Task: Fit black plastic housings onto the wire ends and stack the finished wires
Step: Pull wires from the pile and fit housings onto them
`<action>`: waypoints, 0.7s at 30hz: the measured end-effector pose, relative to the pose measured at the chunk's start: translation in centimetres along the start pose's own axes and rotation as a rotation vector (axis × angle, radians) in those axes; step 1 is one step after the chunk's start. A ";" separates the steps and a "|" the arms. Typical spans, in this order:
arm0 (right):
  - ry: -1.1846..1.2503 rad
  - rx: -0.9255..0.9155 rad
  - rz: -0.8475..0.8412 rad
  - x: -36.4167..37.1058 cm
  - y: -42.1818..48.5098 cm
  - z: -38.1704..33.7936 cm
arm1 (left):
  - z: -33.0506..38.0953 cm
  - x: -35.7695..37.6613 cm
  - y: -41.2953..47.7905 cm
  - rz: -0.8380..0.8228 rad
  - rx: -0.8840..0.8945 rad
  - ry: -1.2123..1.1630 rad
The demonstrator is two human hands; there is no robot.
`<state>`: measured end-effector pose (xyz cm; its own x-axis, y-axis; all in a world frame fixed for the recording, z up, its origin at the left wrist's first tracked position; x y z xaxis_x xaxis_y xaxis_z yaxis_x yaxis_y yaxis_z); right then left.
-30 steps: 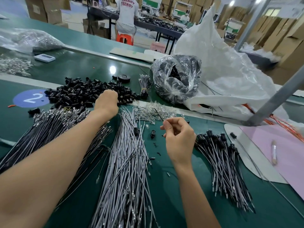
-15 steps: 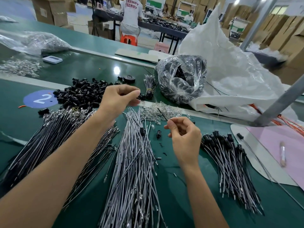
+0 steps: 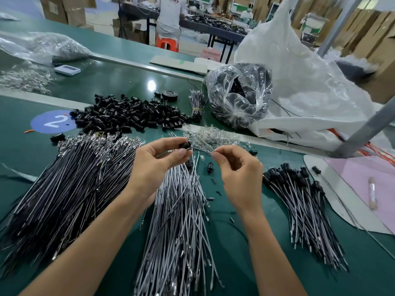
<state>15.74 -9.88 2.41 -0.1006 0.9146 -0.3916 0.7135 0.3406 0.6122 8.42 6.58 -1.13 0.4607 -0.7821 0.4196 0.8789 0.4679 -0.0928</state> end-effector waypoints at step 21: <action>-0.047 -0.034 0.016 0.0 0.1 0.0 | -0.1 0.4 0.1 -0.054 0.059 0.156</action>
<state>15.78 -9.86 2.45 -0.0557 0.9090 -0.4130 0.6908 0.3337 0.6414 8.69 6.21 -1.07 0.4310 -0.8589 0.2765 0.8961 0.4435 -0.0189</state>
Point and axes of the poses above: each hand's wrist, its own y-axis towards the middle knuckle, its own x-axis out of the palm, z = x × y, the point moved 6 cm from there along y, towards the middle knuckle, and after that the axes turned 8 degrees about -x, right-handed, at the moved point
